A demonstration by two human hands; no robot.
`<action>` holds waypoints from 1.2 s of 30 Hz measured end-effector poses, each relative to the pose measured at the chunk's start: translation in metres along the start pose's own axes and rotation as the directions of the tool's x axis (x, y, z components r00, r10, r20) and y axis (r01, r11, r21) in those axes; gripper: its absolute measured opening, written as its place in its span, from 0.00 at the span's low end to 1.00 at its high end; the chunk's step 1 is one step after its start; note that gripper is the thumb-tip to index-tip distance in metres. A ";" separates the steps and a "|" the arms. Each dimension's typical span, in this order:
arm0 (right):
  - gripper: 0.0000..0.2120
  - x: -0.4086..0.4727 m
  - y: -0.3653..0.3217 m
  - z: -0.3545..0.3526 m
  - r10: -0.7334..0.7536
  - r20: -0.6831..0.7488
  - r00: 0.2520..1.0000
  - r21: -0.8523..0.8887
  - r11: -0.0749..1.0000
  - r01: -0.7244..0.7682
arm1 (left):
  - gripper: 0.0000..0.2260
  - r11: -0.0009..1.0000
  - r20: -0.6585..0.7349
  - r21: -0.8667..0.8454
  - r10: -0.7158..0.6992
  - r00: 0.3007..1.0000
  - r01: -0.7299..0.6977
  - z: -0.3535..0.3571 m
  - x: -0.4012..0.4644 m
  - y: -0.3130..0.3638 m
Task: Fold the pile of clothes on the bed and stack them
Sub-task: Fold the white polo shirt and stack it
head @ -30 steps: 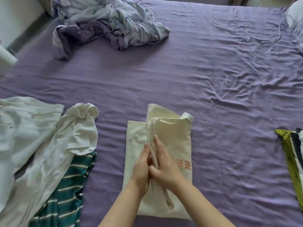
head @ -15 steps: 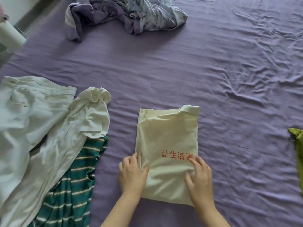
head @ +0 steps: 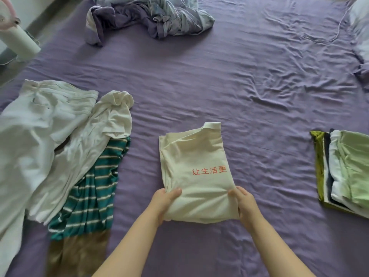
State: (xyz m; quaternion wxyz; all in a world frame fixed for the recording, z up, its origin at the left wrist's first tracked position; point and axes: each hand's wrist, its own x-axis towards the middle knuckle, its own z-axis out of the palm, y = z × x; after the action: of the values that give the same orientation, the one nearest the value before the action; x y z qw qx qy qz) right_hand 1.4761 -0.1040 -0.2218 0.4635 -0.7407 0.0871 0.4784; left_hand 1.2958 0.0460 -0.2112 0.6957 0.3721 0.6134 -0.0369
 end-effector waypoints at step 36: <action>0.20 -0.059 0.052 -0.008 -0.502 0.037 0.864 -0.512 0.733 0.448 | 0.06 0.714 -0.438 0.577 0.681 0.587 -0.397 0.059 -0.067 -0.081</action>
State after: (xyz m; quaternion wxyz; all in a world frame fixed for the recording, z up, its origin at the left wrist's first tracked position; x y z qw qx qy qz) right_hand 1.4197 -0.1577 -0.2057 0.3550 -0.8565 -0.2091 0.3108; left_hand 1.2871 -0.0727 -0.1925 0.3302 0.6744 0.6364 0.1764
